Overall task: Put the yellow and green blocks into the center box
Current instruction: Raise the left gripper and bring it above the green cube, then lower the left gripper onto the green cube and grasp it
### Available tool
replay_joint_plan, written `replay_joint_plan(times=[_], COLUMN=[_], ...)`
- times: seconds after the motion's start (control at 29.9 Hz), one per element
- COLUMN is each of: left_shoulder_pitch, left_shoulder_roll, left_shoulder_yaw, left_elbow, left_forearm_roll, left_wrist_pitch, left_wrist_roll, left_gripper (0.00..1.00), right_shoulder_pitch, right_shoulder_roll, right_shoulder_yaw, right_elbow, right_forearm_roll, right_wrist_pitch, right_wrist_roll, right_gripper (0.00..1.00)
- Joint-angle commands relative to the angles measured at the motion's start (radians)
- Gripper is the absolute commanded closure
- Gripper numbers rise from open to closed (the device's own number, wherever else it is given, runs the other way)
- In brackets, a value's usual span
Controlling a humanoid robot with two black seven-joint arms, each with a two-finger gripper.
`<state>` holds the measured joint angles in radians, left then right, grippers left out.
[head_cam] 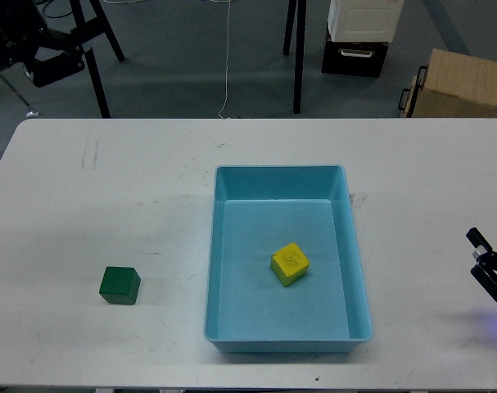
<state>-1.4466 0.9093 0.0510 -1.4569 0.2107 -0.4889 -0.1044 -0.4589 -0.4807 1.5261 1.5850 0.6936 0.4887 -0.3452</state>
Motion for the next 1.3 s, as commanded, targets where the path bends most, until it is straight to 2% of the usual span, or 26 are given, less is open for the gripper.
replay_joint_plan(times=[0.0,0.1,0.23,0.33,0.47,0.83,1.27], left_shoulder_pitch=[-0.217,-0.342,-0.474,-0.489,-0.468,-0.341,-0.152], left_shoulder_roll=[-0.168,-0.285,-0.440,-0.512,-0.541,-0.429,-0.423], left_shoulder_yaw=[0.300,0.499,0.731,0.845,0.920,0.935,0.897], left_elbow=[0.007,0.013,0.001,-0.003,0.010,0.076,0.154], left_forearm_roll=[0.134,0.168,0.190,0.214,0.321,0.366,0.407], left_wrist_pitch=[0.000,0.000,0.000,0.000,0.000,0.000,0.000], left_wrist_roll=[0.003,0.018,0.080,0.095,0.085,0.086,0.094], left_gripper=[0.00,0.00,0.00,0.00,0.00,0.00,0.00], right_shoulder_pitch=[0.000,-0.001,0.000,-0.001,-0.001,0.002,-0.001], right_shoulder_roll=[0.001,0.001,0.001,0.001,0.001,0.001,-0.003], right_shoulder_yaw=[0.000,0.003,0.009,0.011,0.022,0.019,0.023], right_elbow=[0.000,0.000,0.000,0.001,0.001,-0.002,0.000], right_forearm_roll=[0.000,0.000,0.000,0.000,0.000,0.000,0.000], right_wrist_pitch=[0.000,0.000,0.000,0.000,0.000,0.000,0.000], right_wrist_roll=[0.000,0.000,0.000,0.000,0.000,-0.002,-0.002], right_gripper=[0.01,0.01,0.01,0.01,0.01,0.01,0.01])
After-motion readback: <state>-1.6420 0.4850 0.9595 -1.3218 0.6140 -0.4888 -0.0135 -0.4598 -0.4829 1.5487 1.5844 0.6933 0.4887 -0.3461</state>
